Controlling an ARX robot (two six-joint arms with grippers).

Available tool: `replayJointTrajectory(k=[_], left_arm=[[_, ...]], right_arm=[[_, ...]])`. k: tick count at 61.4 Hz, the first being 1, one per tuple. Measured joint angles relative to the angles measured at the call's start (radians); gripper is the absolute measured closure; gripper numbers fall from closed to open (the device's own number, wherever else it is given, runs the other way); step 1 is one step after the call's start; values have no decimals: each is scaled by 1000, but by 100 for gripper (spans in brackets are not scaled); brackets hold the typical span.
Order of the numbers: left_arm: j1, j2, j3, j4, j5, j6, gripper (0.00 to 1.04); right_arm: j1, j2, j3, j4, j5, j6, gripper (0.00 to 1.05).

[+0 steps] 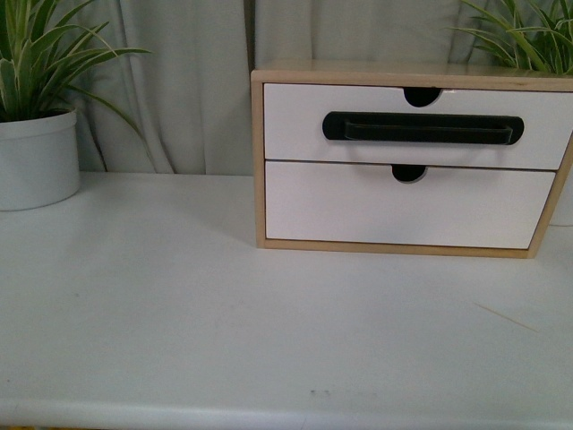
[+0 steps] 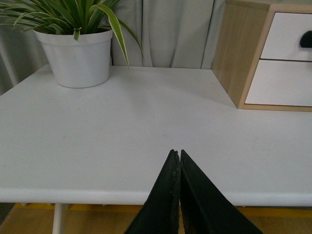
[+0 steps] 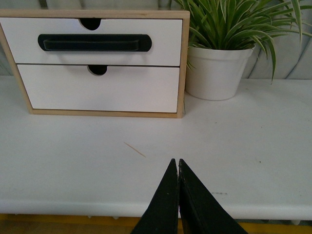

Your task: Close drawer sideways

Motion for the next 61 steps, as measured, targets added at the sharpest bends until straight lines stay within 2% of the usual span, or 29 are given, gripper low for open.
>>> replayJointTrajectory(k=[23, 25, 36, 51, 54, 61], left_arm=[[0, -1, 0, -1, 0, 0, 101], [0, -1, 0, -1, 0, 0, 94], [0, -1, 0, -1, 0, 0, 47], [0, -1, 0, -1, 0, 0, 5], [0, -1, 0, -1, 0, 1, 6], [0, -1, 0, -1, 0, 1, 6]], right_arm=[[0, -1, 0, 0, 0, 0, 103], [0, -1, 0, 0, 0, -1, 103], [0, -1, 0, 0, 0, 0, 56], [0, -1, 0, 0, 0, 0, 15], [0, -1, 0, 0, 0, 1, 7], [0, -1, 0, 0, 0, 2, 9]])
